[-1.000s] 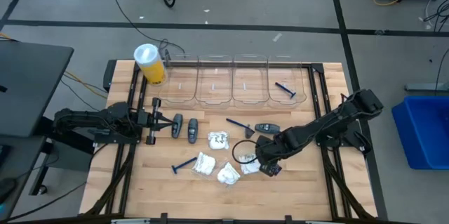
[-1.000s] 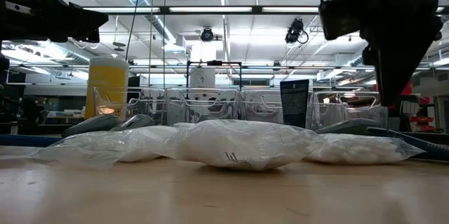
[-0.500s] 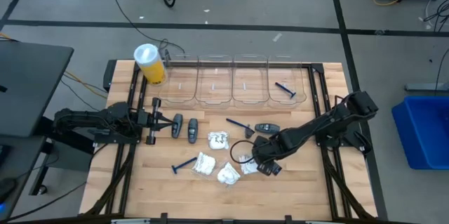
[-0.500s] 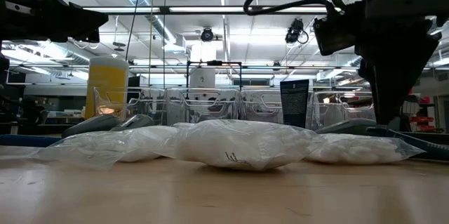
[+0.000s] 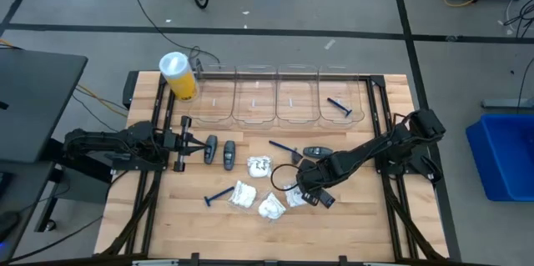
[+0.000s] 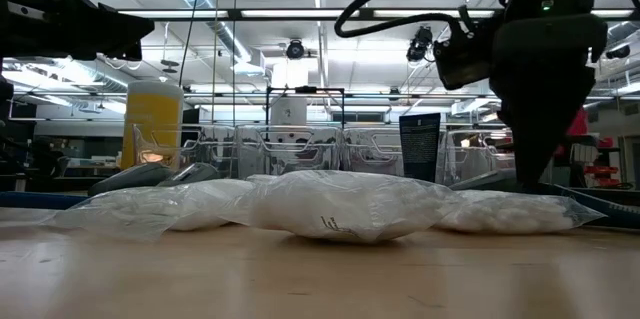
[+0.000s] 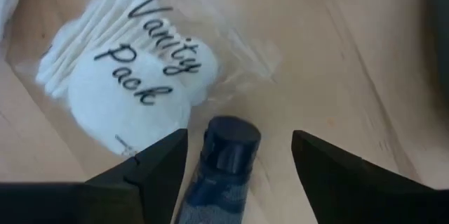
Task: Pick & Place Travel size toiletries
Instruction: Put the dark blue shave cream into the middle right transparent bin
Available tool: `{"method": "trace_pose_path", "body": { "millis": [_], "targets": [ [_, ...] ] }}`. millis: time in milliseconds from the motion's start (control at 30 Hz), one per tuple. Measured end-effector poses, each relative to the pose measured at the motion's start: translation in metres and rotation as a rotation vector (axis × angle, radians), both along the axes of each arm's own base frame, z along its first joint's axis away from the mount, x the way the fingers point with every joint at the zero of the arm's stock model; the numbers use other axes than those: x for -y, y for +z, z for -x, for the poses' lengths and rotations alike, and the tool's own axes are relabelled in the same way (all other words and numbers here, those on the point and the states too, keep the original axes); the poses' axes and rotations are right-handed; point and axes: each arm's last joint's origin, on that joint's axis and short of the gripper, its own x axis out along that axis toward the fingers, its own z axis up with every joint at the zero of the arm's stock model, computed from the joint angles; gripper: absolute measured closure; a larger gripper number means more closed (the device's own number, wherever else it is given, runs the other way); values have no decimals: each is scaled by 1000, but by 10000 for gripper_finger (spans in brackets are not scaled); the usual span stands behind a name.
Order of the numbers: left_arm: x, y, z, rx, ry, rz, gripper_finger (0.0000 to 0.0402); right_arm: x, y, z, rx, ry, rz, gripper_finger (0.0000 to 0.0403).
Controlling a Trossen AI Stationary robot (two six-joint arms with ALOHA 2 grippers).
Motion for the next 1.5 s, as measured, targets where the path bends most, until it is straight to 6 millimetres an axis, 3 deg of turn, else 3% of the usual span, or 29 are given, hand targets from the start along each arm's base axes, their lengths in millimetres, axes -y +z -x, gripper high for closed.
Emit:
{"method": "trace_pose_path", "body": {
  "millis": [333,767,1500],
  "targets": [
    [0,0,0,0,0,0,378,1,-9,-4,-17,-8,5,155],
    [0,0,0,0,-1,0,377,4,-17,-7,-39,-18,11,148],
    [0,0,0,0,0,0,378,3,-17,-6,-43,-17,1,235]
  ]
}}
